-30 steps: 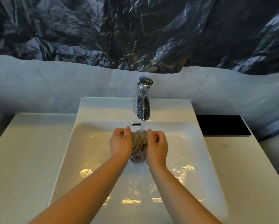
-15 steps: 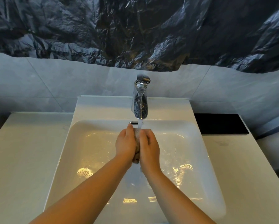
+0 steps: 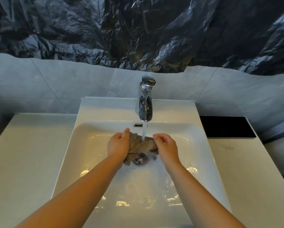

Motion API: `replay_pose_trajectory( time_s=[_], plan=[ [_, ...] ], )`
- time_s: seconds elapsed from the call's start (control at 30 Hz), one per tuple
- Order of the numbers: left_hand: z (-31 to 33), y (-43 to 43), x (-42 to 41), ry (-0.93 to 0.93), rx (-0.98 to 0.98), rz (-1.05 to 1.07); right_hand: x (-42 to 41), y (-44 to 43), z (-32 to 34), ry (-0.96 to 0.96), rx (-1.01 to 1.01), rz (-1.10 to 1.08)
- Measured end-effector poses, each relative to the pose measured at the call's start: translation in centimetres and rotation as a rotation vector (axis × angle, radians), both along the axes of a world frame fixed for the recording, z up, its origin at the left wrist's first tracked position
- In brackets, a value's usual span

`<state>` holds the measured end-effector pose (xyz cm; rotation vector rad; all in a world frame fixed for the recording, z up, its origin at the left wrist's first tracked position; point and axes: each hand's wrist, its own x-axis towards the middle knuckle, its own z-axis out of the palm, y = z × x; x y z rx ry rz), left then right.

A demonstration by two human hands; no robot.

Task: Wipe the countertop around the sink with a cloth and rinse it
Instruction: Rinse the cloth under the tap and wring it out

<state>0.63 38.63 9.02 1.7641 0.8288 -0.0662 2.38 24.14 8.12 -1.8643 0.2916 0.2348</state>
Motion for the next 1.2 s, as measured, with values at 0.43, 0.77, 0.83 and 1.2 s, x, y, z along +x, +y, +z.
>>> replay_pose_trajectory(
  time_s=[0.43,0.77,0.83,1.2],
  plan=[
    [4.4,3.5,-3.6,-0.141,0.134,-0.124,3.6,2.6,12.0,-0.676,-0.424,0.335],
    [7.7,5.5,-7.1,-0.242,0.365,-0.363,1.4,2.6,10.6,-0.642,-0.681,0.429],
    [8.1,6.0,-7.5,-0.278,0.349,-0.402,0.6,2.2,11.8,-0.667,-0.657,0.388],
    [13.2,5.7,-9.3,-0.410,0.198,-0.697,-6.3,-1.0,9.7,-0.147,-0.018,0.632]
  ],
)
